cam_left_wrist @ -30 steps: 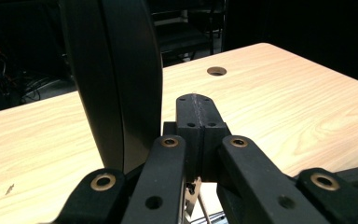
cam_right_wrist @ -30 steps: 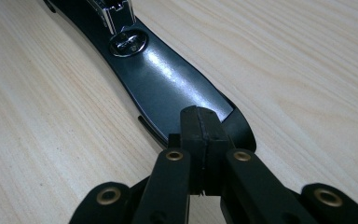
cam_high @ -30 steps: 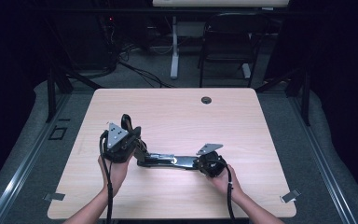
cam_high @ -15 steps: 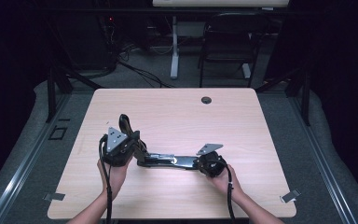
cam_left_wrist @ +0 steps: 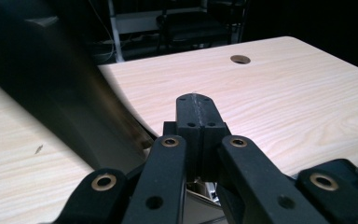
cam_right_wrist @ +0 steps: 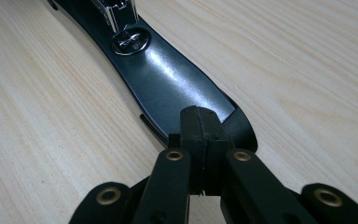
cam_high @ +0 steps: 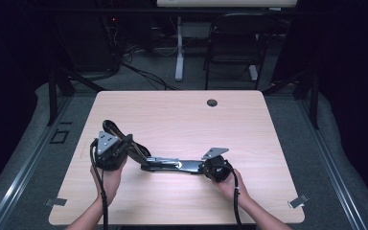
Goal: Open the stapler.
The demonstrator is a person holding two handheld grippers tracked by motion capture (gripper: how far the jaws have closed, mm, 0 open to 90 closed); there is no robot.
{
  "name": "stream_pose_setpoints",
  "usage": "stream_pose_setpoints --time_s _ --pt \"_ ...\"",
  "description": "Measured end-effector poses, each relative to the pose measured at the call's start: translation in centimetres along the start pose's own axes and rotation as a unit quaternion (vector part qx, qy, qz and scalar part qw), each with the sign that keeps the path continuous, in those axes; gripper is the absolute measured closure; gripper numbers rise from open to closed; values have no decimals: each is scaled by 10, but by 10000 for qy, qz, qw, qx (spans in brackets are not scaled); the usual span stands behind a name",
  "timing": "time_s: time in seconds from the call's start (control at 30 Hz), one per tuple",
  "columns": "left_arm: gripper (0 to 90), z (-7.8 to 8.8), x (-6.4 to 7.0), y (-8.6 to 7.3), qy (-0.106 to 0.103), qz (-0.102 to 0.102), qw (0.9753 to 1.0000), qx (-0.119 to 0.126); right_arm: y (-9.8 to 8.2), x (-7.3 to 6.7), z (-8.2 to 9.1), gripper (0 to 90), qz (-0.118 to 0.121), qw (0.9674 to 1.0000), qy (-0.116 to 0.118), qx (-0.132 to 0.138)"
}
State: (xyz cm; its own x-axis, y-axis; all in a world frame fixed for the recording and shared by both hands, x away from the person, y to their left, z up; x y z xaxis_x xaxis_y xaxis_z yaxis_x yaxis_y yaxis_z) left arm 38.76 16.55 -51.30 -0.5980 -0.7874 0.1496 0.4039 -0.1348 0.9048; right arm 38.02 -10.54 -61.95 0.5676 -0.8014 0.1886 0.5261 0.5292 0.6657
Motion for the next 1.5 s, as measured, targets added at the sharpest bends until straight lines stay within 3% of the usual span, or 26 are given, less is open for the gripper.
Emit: stream_pose_setpoints --time_s 0.07,0.17,0.4,0.6,0.67,0.83,0.9,1.1,1.17,1.2,1.27,1.3,1.4,1.5 --pt "900 -6 1 -10 -67 110 9997 -185 0 0 0 900 19 10000 22 -8" --pt "900 -10 2 -14 -88 105 9995 -283 0 -1 0 900 42 10000 -8 -19" --pt "900 -6 -1 -11 -108 218 9995 -214 0 0 0 900 77 10000 40 -12" --pt "814 0 7 -9 -431 252 9984 -262 0 2 0 855 70 9998 181 -13" --pt "745 1 11 -13 -615 310 9967 -425 0 3 1 857 122 9997 177 -91" --pt "540 3 19 -20 -1001 391 9915 -731 -1 7 3 779 124 9988 333 -337" --pt "472 5 22 -23 -1131 400 9893 -824 0 12 6 747 -6 9987 349 -365" --pt "342 11 27 -32 -1432 438 9823 -1122 0 22 12 656 7 9976 457 -513" --pt "267 12 29 -37 -1518 493 9784 -1313 -1 22 14 639 98 9970 528 -562" --pt "232 12 30 -40 -1602 496 9752 -1444 0 23 16 618 163 9968 513 -585" --pt "205 11 32 -44 -1642 488 9726 -1575 2 24 20 532 320 9969 445 -571" --pt "187 10 32 -47 -1722 501 9692 -1686 3 25 22 512 377 9965 458 -591" --pt "150 8 32 -54 -1832 569 9636 -1864 6 30 27 442 549 9965 398 -487" --pt "125 7 31 -55 -1950 560 9602 -1920 4 36 30 392 670 9963 290 -449"
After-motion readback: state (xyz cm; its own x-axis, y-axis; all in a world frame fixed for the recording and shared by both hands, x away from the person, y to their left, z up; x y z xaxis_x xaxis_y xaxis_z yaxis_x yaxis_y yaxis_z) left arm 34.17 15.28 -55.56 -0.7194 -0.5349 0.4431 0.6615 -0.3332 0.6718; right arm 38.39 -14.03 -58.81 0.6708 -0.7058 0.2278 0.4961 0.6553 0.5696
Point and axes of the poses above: each handheld gripper's, and its own axes: z roughly backward along the jaws, y roughly out of its top, x roughly to its right, the point moved 8 cm from there along -z, roughly forward along the jaws, and after that the axes turned 14 degrees about -y, right-handed, at the moved point
